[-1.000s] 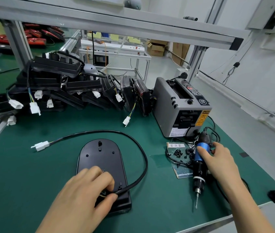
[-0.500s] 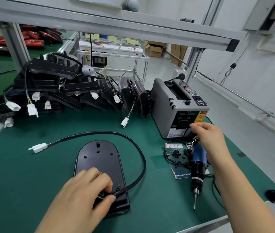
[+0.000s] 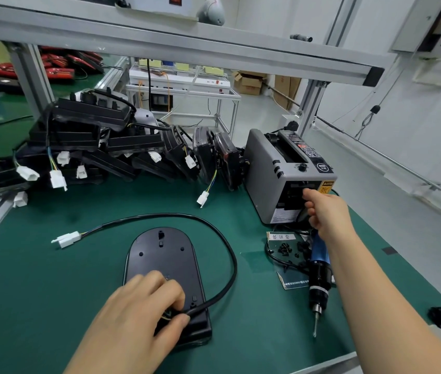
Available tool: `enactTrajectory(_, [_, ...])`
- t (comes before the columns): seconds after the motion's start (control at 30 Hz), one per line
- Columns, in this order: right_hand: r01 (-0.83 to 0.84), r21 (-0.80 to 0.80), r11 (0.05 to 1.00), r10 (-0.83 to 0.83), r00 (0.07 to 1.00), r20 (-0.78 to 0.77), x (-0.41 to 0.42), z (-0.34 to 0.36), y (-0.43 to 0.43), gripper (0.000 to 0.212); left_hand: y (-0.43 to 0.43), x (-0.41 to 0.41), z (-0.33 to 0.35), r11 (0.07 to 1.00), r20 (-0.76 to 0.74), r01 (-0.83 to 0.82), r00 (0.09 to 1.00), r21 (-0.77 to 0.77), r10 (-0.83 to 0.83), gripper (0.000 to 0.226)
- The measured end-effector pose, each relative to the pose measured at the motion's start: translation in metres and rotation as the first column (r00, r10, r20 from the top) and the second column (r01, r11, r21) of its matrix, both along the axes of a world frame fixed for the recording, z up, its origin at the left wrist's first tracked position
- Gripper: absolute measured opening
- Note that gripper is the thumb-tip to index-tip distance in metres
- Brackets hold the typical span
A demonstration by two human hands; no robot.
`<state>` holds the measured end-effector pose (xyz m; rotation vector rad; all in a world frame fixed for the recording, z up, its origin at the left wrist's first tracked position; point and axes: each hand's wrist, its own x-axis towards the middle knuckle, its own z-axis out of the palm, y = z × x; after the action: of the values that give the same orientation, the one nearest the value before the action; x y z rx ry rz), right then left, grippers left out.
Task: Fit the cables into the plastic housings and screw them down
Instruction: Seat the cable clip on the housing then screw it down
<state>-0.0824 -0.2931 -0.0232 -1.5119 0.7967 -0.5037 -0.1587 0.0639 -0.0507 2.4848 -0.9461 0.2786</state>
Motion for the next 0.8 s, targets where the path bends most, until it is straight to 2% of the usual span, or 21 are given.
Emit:
enactTrajectory(0.13, [0.034,-0.026,0.999,-0.034,0.999,0.009,0.004,-0.002,0.0,0.014,0.0,-0.001,0.0,1.0,-0.007,0.004,1.0,0.005,-0.004,0.015])
enactTrajectory(0.27, [0.066,-0.075,0.995,-0.064,0.998,0.026,0.007,-0.005,0.003,0.02,0.001,0.0,-0.001,1.0,-0.007,0.014,1.0,-0.008,-0.014,0.014])
enactTrajectory(0.6, [0.138,-0.032,0.99,-0.134,0.986,0.097,0.009,-0.009,0.007,0.017,0.0,0.0,0.001,1.0,-0.055,0.02,0.998,-0.014,-0.021,0.015])
enactTrajectory(0.73, [0.086,-0.005,0.996,-0.085,0.987,0.135,-0.003,-0.009,0.007,0.013,0.001,0.001,-0.001,1.0,-0.079,0.011,0.997,-0.02,-0.013,0.021])
enactTrajectory(0.8, [0.004,-0.002,1.0,-0.004,0.99,0.144,-0.012,-0.007,0.01,0.011,0.001,0.001,-0.002,0.999,-0.146,-0.02,0.989,-0.042,0.013,0.035])
